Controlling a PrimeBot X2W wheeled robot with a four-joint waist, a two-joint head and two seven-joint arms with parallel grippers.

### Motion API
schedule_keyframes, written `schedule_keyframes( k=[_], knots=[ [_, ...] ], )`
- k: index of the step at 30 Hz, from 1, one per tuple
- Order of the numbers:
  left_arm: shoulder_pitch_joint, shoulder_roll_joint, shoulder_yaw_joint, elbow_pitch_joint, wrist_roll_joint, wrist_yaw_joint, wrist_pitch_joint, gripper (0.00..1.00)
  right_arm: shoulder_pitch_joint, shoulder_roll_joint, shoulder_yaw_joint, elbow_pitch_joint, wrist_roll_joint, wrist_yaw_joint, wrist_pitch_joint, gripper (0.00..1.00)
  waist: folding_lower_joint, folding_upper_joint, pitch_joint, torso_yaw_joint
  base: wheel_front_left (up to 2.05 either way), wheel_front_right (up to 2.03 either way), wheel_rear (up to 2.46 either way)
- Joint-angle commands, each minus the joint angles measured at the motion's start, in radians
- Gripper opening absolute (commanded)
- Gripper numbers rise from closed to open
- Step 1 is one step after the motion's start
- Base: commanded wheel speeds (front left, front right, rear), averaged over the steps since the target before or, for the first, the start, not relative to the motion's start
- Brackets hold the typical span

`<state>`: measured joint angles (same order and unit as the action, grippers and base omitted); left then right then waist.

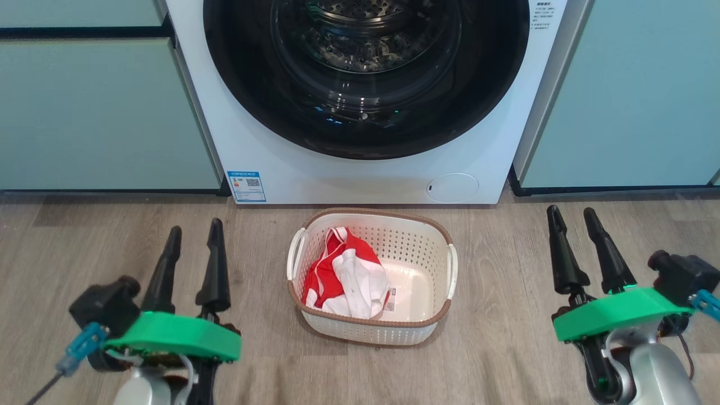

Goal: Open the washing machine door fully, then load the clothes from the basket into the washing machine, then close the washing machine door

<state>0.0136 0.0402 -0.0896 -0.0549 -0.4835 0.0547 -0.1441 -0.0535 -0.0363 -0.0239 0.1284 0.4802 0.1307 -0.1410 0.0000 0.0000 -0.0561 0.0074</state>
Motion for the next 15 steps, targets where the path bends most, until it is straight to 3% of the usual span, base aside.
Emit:
schedule_keyframes(
  k=[1, 10, 15],
  knots=[
    [-0.028, 0.014, 0.014, -0.046, 0.034, 0.008, -0.014, 1.00, -0.053, -0.012, 0.022, -0.034, -0.032, 0.000, -0.015, 1.00, 0.0000, 0.0000, 0.000, -0.001, 0.00, 0.00, 0.00],
    [-0.012, 0.017, -0.010, -0.001, 0.130, 0.017, -0.040, 1.00, -0.060, -0.012, 0.031, -0.014, -0.102, 0.000, -0.042, 1.00, 0.0000, 0.0000, -0.004, -0.004, 0.00, 0.00, 0.00],
    [-0.005, 0.016, -0.019, 0.035, 0.186, 0.011, -0.055, 1.00, -0.059, -0.013, 0.043, 0.055, -0.150, 0.000, -0.057, 1.00, 0.0000, 0.0000, -0.008, -0.006, 0.00, 0.00, 0.00]
  ],
)
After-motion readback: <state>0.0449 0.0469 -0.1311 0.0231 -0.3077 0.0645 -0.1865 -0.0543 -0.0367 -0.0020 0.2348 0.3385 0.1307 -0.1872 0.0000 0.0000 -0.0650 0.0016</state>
